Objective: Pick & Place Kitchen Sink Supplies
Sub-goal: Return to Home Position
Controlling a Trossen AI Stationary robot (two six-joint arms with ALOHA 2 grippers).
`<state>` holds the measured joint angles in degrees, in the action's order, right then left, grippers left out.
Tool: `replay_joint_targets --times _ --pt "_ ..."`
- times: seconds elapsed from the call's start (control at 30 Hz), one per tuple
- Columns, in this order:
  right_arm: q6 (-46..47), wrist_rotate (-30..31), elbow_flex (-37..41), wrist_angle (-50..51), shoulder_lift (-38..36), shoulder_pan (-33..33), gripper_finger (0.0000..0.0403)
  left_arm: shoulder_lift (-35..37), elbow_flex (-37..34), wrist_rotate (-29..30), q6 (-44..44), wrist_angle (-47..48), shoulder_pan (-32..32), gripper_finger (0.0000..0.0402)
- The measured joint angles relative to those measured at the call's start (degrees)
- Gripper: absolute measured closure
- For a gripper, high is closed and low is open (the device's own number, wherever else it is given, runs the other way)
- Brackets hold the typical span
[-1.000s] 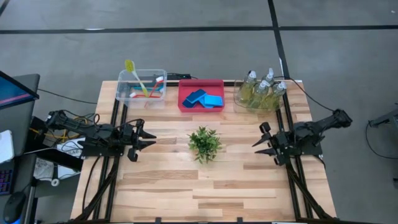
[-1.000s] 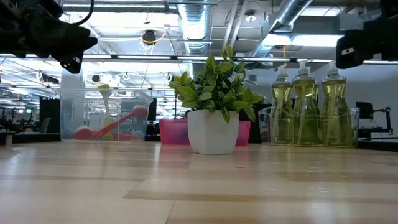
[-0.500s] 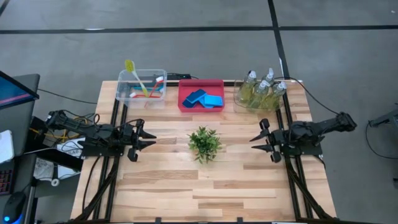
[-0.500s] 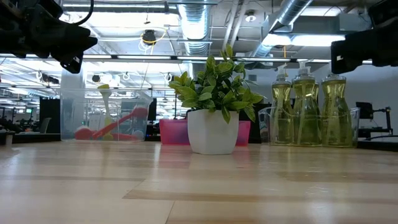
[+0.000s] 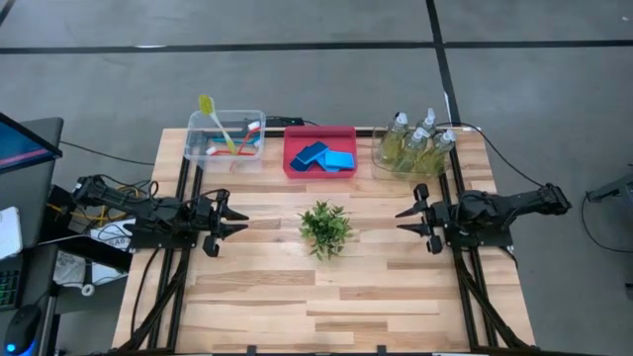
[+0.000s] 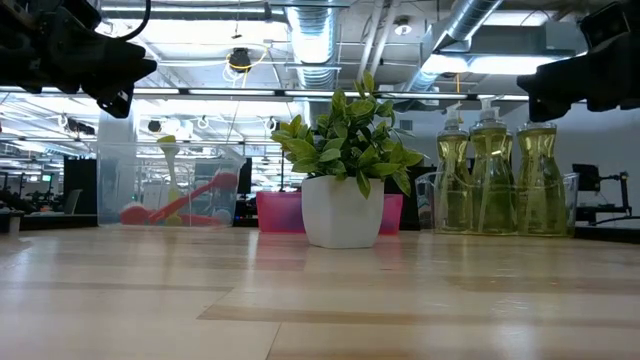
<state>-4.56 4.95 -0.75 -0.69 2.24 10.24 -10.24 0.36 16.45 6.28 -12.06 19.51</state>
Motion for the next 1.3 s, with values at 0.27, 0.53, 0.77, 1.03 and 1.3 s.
replay_joint_targets --times 0.27,0.53,0.77,1.03,1.3 --pt "5.73 -0.22 0.0 0.09 0.0 -0.02 0.0284 0.0 0.0 0.0 0.02 -0.02 0.0 0.0298" --pt "6.58 -0.23 0.0 0.18 0.0 -0.02 0.0284 0.0 0.0 0.0 0.02 -0.02 0.02 0.0298" --pt "6.58 -0.24 0.0 0.2 0.0 0.0 0.0284 0.0 0.0 0.0 0.02 -0.03 0.01 0.0298" --pt "6.58 -0.24 0.0 0.21 0.0 0.02 0.0284 0.0 0.0 0.0 0.02 -0.04 0.01 0.0298" --pt "6.58 -0.24 0.0 0.22 0.0 0.02 0.0284 0.0 0.0 0.0 0.02 -0.04 0.0 0.0298"
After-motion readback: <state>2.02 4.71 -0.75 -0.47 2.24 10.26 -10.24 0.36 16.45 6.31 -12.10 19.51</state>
